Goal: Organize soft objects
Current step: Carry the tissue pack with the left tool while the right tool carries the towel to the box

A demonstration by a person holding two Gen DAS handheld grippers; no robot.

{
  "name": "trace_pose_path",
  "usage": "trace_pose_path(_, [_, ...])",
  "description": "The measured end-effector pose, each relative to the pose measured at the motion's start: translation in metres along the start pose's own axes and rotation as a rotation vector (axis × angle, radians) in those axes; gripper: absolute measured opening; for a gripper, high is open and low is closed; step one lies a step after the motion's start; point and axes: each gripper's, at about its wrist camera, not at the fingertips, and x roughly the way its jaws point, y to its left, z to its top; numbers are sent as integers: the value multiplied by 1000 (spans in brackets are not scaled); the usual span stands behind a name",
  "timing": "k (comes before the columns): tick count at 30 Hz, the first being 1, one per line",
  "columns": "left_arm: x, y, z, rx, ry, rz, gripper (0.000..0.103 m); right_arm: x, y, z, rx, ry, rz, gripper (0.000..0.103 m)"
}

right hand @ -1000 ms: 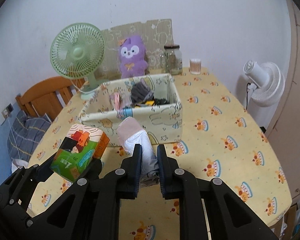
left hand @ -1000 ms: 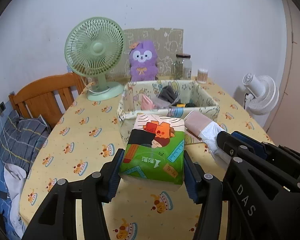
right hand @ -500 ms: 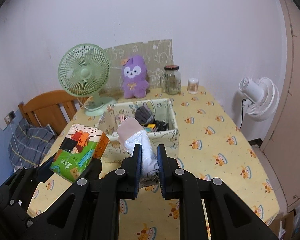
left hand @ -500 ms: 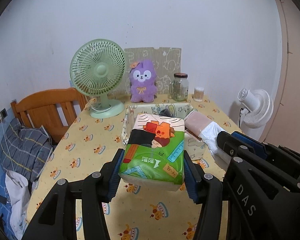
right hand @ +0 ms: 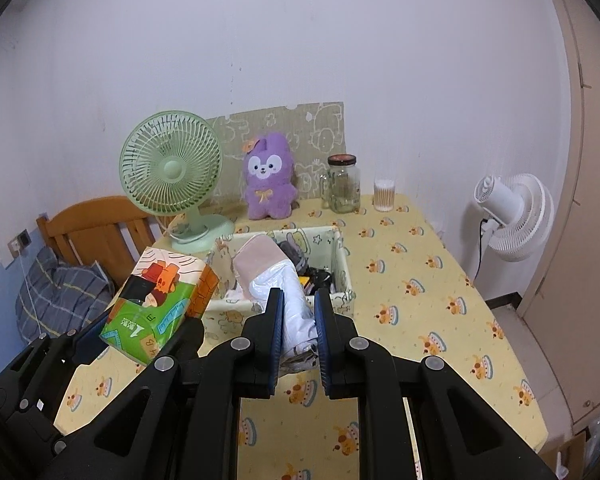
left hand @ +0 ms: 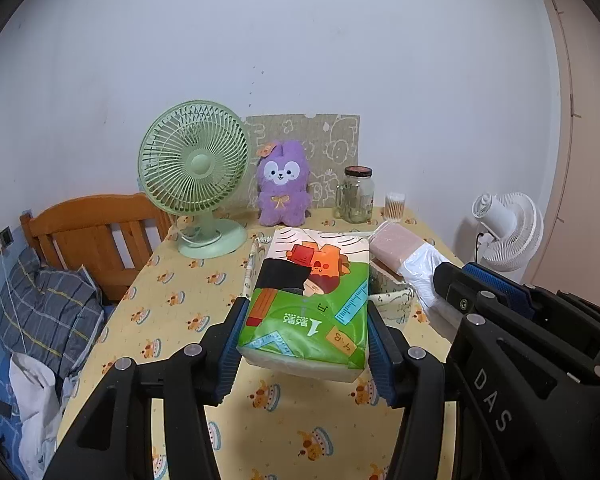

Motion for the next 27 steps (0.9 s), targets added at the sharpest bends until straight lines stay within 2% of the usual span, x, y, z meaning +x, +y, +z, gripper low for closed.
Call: trace_pose_path(27, [58,4,29,-12,12,14,56,61,-2,31,6,8,11,18])
